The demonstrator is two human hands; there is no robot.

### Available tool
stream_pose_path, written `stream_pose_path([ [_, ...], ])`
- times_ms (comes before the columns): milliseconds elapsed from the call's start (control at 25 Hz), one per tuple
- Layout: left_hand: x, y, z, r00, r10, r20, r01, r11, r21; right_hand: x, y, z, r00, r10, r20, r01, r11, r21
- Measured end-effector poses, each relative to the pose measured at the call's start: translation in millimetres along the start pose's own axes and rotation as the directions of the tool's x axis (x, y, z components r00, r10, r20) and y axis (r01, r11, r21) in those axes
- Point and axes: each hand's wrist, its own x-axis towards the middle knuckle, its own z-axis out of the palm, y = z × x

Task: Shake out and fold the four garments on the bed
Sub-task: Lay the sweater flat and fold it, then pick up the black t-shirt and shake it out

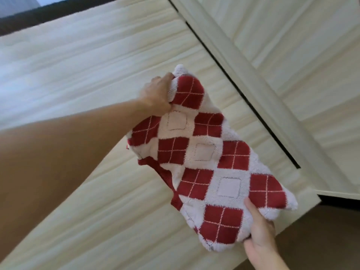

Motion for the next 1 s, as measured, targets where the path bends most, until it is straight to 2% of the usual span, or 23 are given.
stream_pose_path([
  [80, 14.7, 31.5, 41.2, 0.998, 0.023, -0.066, -0.004, 0.963, 0.271, 22.1, 4.5, -15.9, 0.995, -0.040, -0.092, 0.028, 0.992, -0.126],
  [120, 14.3, 43.6, 62.1, 0.995, 0.066, -0.077, -0.034, 0.932, 0.362, 32.3, 6.4, -22.5, 0.979, -0.108, -0.175, 0.057, 0.960, -0.273],
  [160, 11.6, 52.1, 82.3, 0.993, 0.111, -0.034, -0.089, 0.915, 0.395, 40.1, 6.9, -26.0, 0.948, -0.216, -0.235, 0.096, 0.895, -0.435],
  [200, 8.6, 55.2, 101.5, 0.989, 0.144, 0.035, -0.145, 0.906, 0.397, 42.6, 6.3, -24.3, 0.914, -0.353, -0.201, 0.174, 0.787, -0.591],
  [240, 6.7, 55.5, 119.1, 0.984, 0.151, 0.100, -0.178, 0.901, 0.395, 41.1, 4.0, -18.6, 0.868, -0.490, -0.079, 0.287, 0.625, -0.726],
  [280, 3.8, 54.3, 133.4, 0.980, 0.126, 0.157, -0.179, 0.900, 0.397, 37.1, 1.9, -9.3, 0.804, -0.586, 0.103, 0.413, 0.426, -0.805],
  [320, 1.7, 52.4, 146.8, 0.975, 0.084, 0.206, -0.161, 0.906, 0.392, 34.6, 0.9, 1.9, 0.730, -0.621, 0.286, 0.519, 0.230, -0.823],
  [360, -1.4, 50.7, 157.7, 0.969, 0.045, 0.244, -0.139, 0.914, 0.382, 37.5, 2.2, 13.5, 0.674, -0.609, 0.419, 0.576, 0.077, -0.814],
  [440, -5.4, 45.2, 171.8, 0.960, 0.006, 0.280, -0.116, 0.918, 0.379, 55.5, 13.7, 28.7, 0.639, -0.541, 0.547, 0.591, -0.109, -0.799],
  [520, -4.3, 41.8, 174.6, 0.953, -0.001, 0.302, -0.124, 0.910, 0.395, 74.6, 32.1, 28.1, 0.663, -0.471, 0.582, 0.535, -0.246, -0.809],
  [600, -2.2, 38.2, 167.4, 0.948, 0.022, 0.319, -0.144, 0.920, 0.365, 85.0, 38.8, 27.0, 0.688, -0.440, 0.577, 0.496, -0.296, -0.816],
  [680, -13.3, 36.9, 153.0, 0.955, 0.104, 0.279, -0.182, 0.946, 0.270, 80.6, 32.2, 31.4, 0.695, -0.434, 0.573, 0.496, -0.289, -0.819],
  [800, -69.3, 27.0, 126.2, 0.976, 0.208, 0.069, -0.210, 0.977, 0.025, 45.8, 21.9, 54.3, 0.649, -0.465, 0.602, 0.572, -0.224, -0.789],
  [880, -128.6, 2.2, 105.5, 0.983, 0.176, -0.053, -0.182, 0.974, -0.137, 5.4, 29.9, 81.2, 0.598, -0.469, 0.650, 0.650, -0.189, -0.736],
  [920, -159.7, -17.2, 96.1, 0.991, 0.117, -0.071, -0.129, 0.972, -0.195, -17.9, 38.5, 96.8, 0.587, -0.450, 0.673, 0.687, -0.163, -0.708],
  [1000, -226.8, -71.6, 75.8, 0.995, -0.082, -0.053, 0.067, 0.968, -0.241, -69.1, 67.3, 130.2, 0.570, -0.363, 0.737, 0.751, -0.132, -0.647],
])
